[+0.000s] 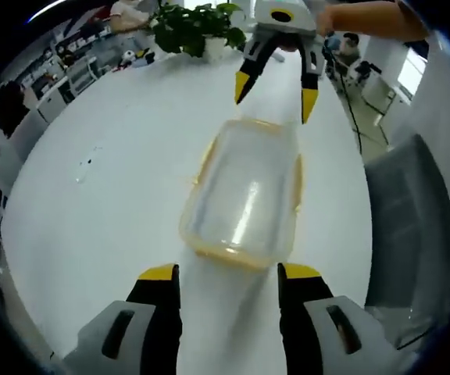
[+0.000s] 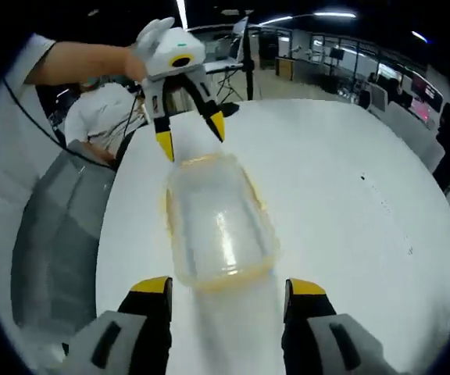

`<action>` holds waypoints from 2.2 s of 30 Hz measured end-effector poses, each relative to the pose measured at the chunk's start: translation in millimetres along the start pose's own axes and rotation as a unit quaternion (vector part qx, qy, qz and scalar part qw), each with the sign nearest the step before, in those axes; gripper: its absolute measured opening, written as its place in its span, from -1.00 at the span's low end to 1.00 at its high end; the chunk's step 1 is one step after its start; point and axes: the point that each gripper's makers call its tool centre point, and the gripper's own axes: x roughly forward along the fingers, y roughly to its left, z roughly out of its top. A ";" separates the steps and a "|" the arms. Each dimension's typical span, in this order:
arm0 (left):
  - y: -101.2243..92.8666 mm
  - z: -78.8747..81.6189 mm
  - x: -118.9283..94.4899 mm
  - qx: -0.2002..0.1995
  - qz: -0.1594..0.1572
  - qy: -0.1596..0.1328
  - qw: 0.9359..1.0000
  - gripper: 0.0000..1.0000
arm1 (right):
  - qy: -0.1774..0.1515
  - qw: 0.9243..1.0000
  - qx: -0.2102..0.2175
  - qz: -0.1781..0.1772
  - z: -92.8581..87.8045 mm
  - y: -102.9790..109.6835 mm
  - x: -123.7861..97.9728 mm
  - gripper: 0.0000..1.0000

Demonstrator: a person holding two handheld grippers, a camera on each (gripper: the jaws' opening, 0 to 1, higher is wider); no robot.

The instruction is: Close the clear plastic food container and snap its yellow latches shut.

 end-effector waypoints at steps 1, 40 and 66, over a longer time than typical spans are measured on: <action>-0.1 0.8 0.1 -0.008 0.005 -0.003 1.000 -0.10 | -0.006 1.000 0.017 0.014 2.0 5.6 -0.3 -0.02; -8.5 3.7 22.2 -0.352 0.039 -0.071 0.933 -0.33 | -0.035 0.942 0.331 -0.046 -13.6 2.2 30.9 -0.43; -11.0 4.1 25.6 -0.351 0.028 -0.079 0.933 -0.45 | -0.062 0.921 0.385 -0.020 -12.6 4.5 35.5 -0.59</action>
